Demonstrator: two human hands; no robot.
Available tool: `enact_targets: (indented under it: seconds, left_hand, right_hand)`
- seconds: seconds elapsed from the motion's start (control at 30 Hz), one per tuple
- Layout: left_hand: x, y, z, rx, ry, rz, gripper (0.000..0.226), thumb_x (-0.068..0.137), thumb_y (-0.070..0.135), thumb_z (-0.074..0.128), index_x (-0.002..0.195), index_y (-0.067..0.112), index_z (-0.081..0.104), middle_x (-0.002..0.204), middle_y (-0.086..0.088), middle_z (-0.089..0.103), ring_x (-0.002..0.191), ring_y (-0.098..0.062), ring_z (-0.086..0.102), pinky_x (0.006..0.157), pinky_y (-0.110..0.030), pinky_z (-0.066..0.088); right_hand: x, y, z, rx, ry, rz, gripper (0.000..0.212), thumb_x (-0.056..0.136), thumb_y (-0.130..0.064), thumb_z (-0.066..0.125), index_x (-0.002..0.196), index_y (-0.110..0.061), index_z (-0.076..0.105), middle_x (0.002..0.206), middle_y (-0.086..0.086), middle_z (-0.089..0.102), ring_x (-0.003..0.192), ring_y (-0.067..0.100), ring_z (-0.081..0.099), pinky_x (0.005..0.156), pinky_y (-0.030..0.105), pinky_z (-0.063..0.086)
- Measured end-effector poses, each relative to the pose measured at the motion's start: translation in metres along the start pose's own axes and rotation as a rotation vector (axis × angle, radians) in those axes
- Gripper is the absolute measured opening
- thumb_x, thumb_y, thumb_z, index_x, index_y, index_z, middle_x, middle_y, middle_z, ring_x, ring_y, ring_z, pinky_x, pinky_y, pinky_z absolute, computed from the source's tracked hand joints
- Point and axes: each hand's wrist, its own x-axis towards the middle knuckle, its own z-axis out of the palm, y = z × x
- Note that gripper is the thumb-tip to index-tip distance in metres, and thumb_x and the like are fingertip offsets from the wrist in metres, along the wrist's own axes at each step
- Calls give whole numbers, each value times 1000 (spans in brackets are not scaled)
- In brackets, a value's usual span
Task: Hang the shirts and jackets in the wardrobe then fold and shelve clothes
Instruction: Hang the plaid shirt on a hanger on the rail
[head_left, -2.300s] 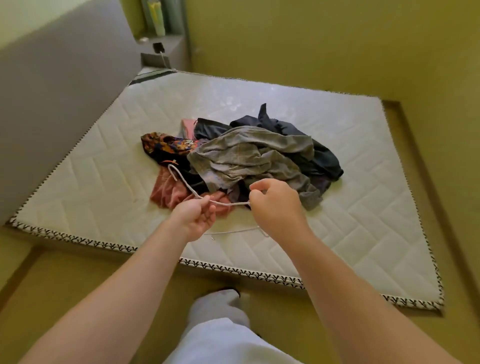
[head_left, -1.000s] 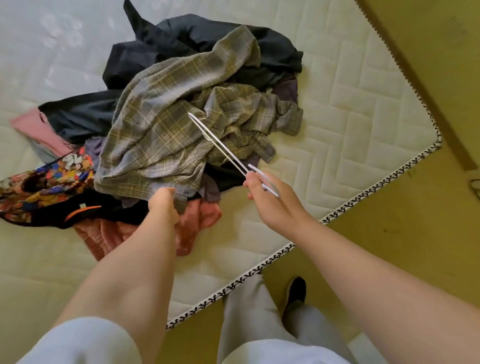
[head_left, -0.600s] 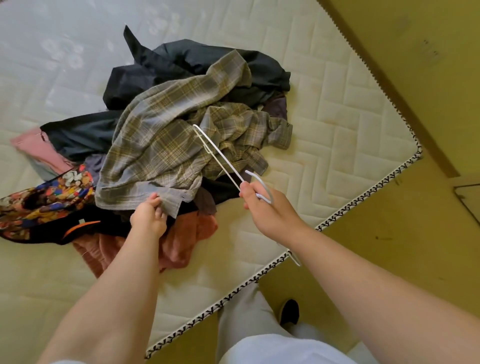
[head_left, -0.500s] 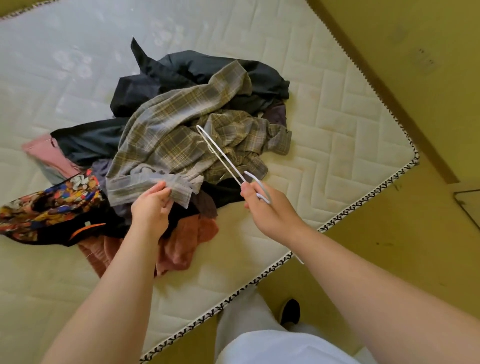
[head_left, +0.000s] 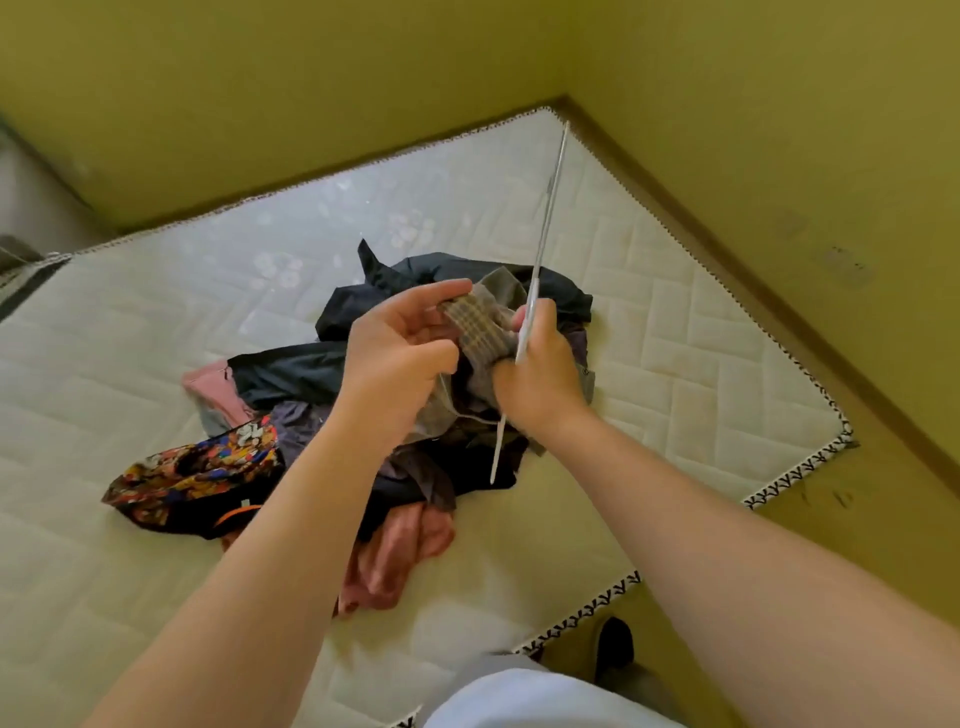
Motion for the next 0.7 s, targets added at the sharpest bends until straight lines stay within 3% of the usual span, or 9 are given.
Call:
enact_targets:
  seconds: [0.07,0.13,0.2,0.27,0.33,0.47,0.57,0.63,0.7]
  left_hand:
    - [5,0,3,189,128,68,58,62,-9,66,112,21,72,97,-1,75,91,-20,72,75,-31,60]
    - [8,-7,10,352,188,90,54,65,-4,76,112,21,67,95,3,72,88,-13,71,74,-26,59]
    - [12,-19,22,517,215,114,41,68,7,79,104,20,65,94,2,70,86,-8,68,71,-23,56]
    - [15,-36,35,721,264,41,25,76,21,71,100,17,65,93,-6,69,87,-20,66,71,-35,57]
    - [10,-53,41,864,340,-167,21,84,26,62,101,15,66,98,-14,67,94,-34,63,78,-40,55]
    - [-33,-83,48,732,409,-323,11,87,24,58,77,24,64,85,-7,69,91,-33,65,72,-37,49]
    - [-75,-78,46,421,576,-353,20,91,21,54,101,32,68,106,-5,72,98,-27,66,87,-44,56]
    - [-108,-64,42,266,723,-291,31,95,10,51,98,37,66,105,-4,72,96,-25,68,83,-41,58]
    - [-143,-44,37,241,837,-216,34,96,2,50,105,31,66,105,-4,71,101,-27,67,86,-40,57]
  right_hand:
    - [10,-17,-19,86,20,4,27,88,3,51,96,-18,36,87,1,50,73,14,52,50,14,37]
    - [17,-35,-38,149,-48,-8,25,90,2,48,99,-20,39,90,-4,48,78,7,50,52,10,37]
    - [19,-51,-55,172,-153,-53,22,92,-1,48,103,-19,42,90,-7,48,81,5,50,63,17,41]
    - [17,-62,-72,217,-255,-92,20,90,-1,46,91,-20,43,86,-3,48,79,11,49,69,25,40]
    - [14,-69,-86,249,-351,-121,19,88,-1,44,82,-19,43,81,0,48,76,17,47,70,30,41]
    - [5,-71,-110,244,-493,-144,15,90,-5,42,85,-16,50,77,1,49,68,15,47,58,26,38]
    - [3,-58,-122,113,-492,-204,6,89,-9,48,87,-11,53,76,3,49,64,16,46,53,28,35]
    - [1,-44,-124,23,-484,-214,12,86,-12,53,95,-5,58,80,7,57,67,20,54,56,30,39]
    - [-6,-31,-121,-43,-540,-209,21,84,-18,56,101,-6,60,84,7,62,73,21,60,58,33,47]
